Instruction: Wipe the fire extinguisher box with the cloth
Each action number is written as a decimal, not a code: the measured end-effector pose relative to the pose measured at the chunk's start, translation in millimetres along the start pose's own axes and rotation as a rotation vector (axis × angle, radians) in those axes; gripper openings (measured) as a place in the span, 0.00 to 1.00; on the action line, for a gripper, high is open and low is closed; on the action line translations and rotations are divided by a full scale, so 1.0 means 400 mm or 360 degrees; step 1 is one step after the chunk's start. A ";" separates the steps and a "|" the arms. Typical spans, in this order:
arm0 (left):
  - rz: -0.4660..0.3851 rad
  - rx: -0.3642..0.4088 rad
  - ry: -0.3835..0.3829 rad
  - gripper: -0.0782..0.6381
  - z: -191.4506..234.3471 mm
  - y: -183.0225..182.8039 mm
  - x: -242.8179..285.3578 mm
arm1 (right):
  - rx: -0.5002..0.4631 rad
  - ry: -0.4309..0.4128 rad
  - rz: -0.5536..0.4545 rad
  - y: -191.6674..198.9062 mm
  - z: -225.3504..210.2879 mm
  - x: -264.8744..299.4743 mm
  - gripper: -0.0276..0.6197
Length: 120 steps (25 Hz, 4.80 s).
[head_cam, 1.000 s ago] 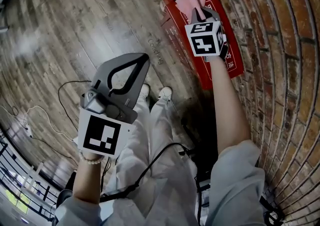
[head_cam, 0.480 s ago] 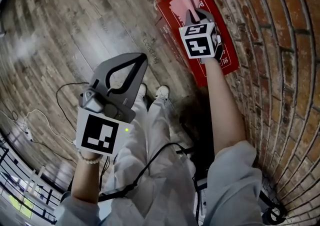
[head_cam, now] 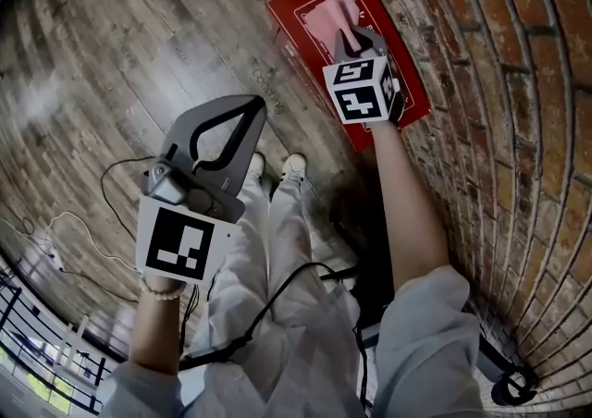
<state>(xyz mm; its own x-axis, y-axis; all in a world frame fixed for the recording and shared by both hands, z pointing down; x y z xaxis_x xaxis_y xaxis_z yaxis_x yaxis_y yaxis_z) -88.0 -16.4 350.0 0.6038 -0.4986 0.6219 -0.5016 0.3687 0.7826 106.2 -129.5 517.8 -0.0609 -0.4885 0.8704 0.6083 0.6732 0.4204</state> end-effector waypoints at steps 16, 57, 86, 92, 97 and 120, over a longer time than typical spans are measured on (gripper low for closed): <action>0.0000 0.0051 0.0054 0.10 -0.056 -0.039 0.025 | 0.0074 -0.0004 0.0011 0.163 0.002 -0.079 0.07; -0.0017 0.0118 0.0164 0.10 -0.189 -0.078 0.057 | 0.0295 0.0039 0.0158 0.486 -0.003 -0.225 0.07; 0.0004 -0.0039 -0.0007 0.10 -0.065 0.038 -0.057 | 0.0110 -0.0179 -0.0217 0.082 0.105 -0.186 0.07; 0.0009 -0.0072 -0.0035 0.10 -0.030 0.068 -0.071 | 0.0032 -0.0205 -0.0250 -0.040 0.128 -0.106 0.07; 0.0015 -0.0090 -0.0058 0.10 -0.003 0.086 -0.082 | -0.0103 -0.0190 -0.0227 -0.131 0.146 -0.036 0.07; 0.0005 -0.0083 -0.0033 0.10 0.007 0.085 -0.072 | -0.0146 -0.0161 -0.0044 -0.127 0.163 0.033 0.07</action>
<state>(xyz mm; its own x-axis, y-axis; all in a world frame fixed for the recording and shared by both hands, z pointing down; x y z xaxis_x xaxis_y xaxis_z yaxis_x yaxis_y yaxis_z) -124.4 8.3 358.7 0.5890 -0.5135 0.6241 -0.4700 0.4106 0.7814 22.8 -133.9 524.5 -0.1553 -0.4445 0.8822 0.6749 0.6044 0.4234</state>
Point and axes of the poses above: the fingertips, and each gripper's own axes: x forward along the fingers, z to its left, y out of its underside, the point moved 8 cm from there along -x, backward along the fingers, and after that the axes turned 12 degrees about z, right-handed, at the moved point
